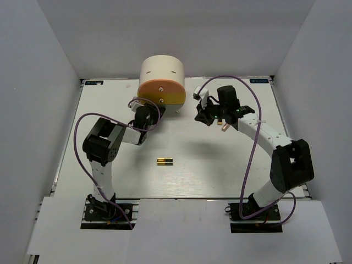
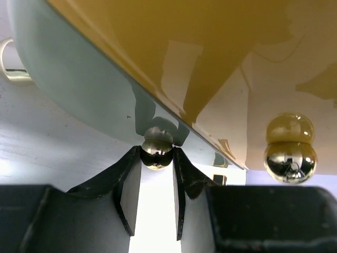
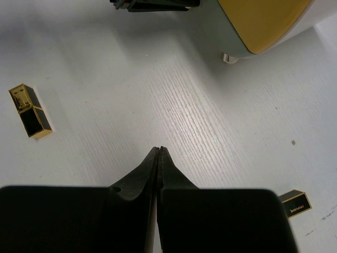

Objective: Organize the makeup

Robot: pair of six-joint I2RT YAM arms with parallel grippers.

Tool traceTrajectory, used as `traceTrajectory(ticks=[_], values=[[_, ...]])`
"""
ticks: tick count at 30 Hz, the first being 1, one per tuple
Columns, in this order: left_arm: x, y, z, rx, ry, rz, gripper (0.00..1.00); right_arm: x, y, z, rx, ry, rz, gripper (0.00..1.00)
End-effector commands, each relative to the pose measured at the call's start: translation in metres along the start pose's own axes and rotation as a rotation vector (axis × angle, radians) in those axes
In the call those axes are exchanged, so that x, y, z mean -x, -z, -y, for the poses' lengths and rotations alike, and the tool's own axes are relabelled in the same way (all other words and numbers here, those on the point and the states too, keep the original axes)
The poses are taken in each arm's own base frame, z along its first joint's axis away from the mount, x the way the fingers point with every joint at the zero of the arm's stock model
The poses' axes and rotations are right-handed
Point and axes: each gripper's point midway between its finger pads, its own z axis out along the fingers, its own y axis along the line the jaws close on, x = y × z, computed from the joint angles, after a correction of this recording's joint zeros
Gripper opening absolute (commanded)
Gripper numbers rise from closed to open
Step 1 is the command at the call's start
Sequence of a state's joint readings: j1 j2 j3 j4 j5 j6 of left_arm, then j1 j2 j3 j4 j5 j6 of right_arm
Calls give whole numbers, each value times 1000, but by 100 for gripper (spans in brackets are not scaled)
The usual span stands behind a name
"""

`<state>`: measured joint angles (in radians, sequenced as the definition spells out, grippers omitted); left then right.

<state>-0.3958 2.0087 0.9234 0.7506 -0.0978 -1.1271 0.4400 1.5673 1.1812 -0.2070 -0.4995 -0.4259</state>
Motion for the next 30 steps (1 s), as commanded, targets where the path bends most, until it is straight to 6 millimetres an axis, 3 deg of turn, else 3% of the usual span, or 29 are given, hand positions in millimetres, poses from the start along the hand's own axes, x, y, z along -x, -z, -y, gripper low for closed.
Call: traceTrajectory(ticks=[1,12,16,22,25,27,28,30], values=[[0,8,7,-37,4,10,27,16,10,1,-17,35,45,0],[-17,53,0,-51,-27,-54,25,15,10,1,-15,31,45,0],[-21,71,-16,-12,-27,-68,23,14,9,-1,-10,30,42,0],[-27,78,-17,-1,-30,-75,23,13,8,-1,-6,27,43,0],[-27,75,-15,10,-31,-82,36,13,8,0,-13,31,42,2],[-24,73,-13,24,-37,-79,50,11,8,2,-22,21,37,9],[-21,73,-13,32,-39,-66,54,10,8,2,-29,10,36,16],[-17,76,-10,38,-36,-53,61,10,9,8,-54,-1,39,20]])
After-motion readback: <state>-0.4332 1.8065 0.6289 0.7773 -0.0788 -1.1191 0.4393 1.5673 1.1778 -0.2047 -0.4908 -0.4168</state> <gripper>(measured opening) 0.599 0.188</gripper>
